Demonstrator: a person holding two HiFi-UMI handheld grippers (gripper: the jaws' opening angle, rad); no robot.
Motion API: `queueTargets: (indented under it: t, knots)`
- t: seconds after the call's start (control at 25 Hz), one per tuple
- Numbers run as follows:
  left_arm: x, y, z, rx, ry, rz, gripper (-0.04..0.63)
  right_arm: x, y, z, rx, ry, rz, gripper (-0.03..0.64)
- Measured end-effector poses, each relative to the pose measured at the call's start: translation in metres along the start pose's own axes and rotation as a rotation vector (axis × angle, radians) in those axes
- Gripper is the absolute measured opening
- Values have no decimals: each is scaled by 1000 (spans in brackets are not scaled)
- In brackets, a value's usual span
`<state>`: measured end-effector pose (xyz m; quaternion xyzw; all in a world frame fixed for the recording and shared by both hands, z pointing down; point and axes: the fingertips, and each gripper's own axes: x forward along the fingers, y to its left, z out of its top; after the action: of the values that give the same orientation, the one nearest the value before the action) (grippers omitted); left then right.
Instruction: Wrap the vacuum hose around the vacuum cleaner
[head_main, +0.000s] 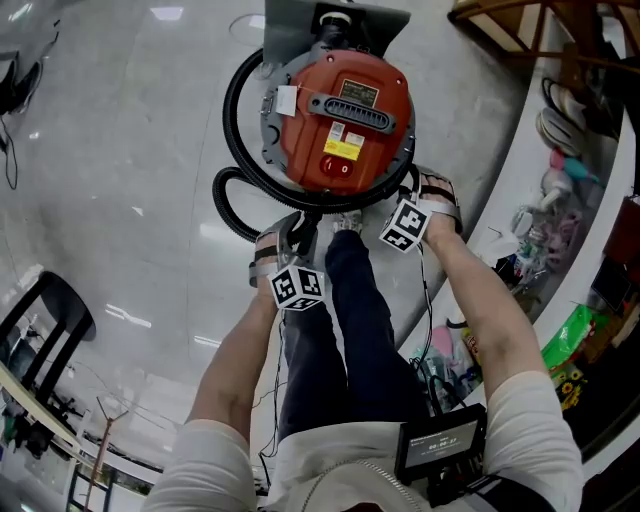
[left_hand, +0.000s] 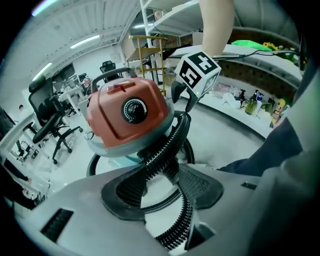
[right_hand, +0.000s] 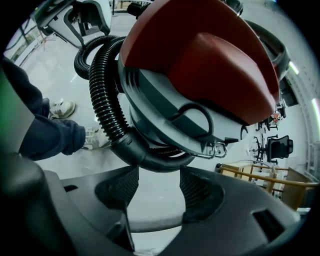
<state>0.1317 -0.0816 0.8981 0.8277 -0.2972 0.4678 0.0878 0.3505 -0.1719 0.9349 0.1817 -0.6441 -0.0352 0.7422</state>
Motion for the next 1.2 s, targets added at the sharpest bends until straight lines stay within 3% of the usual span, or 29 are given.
queueTargets:
  t: [0.4, 0.64, 0.76, 0.8, 0.96, 1.08, 1.2]
  knots:
    - [-9, 8, 12, -61, -12, 14, 198, -16, 1, -4, 30, 5, -9, 261]
    - [-37, 22, 44, -172, -36, 4, 194, -77, -3, 1, 98, -70, -20, 261]
    - [-66, 31, 68, -250, -62, 2, 156, -128, -3, 12, 169, -143, -9, 258]
    - [-79, 34, 76, -276, -72, 5, 128, -148, -3, 15, 201, -170, -5, 246]
    - [-131, 48, 110, -340, -128, 13, 21, -230, -10, 32, 340, -287, -18, 90]
    - [-165, 62, 136, -360, -182, -4, 3, -285, -24, 44, 449, -372, -26, 33]
    - [-204, 65, 157, -379, -222, -23, 3, -335, -28, 41, 573, -419, -19, 22]
